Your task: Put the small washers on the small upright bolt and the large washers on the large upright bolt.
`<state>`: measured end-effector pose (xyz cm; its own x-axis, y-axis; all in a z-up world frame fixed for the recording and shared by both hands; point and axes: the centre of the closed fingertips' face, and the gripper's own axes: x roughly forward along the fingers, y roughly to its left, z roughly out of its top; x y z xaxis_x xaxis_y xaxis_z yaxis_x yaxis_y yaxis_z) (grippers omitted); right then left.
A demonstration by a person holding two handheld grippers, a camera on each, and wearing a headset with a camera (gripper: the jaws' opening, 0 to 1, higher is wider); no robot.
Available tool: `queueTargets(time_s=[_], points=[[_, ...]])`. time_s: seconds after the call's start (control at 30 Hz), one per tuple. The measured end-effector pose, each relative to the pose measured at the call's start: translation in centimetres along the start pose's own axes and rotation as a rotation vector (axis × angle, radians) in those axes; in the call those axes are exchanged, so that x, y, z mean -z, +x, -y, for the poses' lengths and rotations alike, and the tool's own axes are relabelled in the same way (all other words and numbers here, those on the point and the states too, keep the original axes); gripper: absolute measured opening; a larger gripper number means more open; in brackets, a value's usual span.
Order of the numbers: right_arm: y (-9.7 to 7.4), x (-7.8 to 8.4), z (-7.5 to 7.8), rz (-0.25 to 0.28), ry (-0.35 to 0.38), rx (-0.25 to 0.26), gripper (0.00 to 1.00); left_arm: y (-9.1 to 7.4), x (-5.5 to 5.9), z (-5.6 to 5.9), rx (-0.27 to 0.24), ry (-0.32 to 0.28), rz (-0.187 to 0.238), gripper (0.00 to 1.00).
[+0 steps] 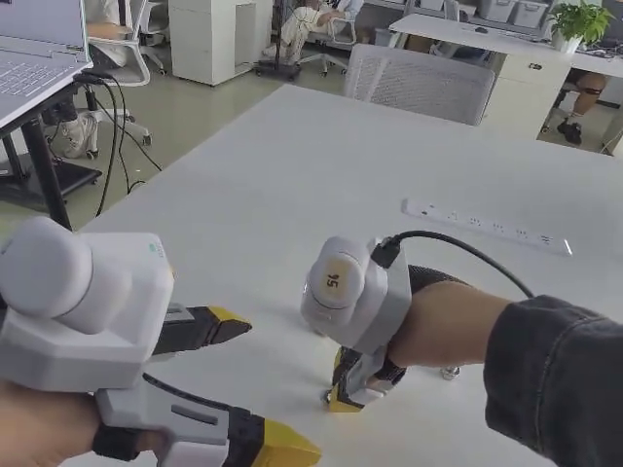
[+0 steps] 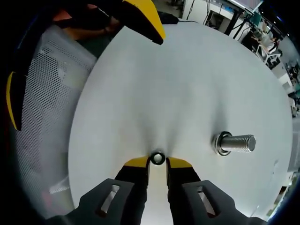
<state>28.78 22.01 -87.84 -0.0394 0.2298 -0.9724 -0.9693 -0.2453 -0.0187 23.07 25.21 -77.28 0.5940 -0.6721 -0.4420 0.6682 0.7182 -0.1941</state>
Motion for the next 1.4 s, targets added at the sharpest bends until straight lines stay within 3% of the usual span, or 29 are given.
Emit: queueTargets(time_s=[0.73, 1.4], points=[[-0.1, 0.1, 0.1, -0.001, -0.005, 0.001, 0.14, -0.1, -0.1, 0.0, 0.002, -0.001, 0.001, 0.84], [-2.0, 1.7, 0.2, 0.014, 0.044, 0.024, 0.14, 0.1, -0.3, -0.1, 0.003, 0.002, 0.0, 0.84]])
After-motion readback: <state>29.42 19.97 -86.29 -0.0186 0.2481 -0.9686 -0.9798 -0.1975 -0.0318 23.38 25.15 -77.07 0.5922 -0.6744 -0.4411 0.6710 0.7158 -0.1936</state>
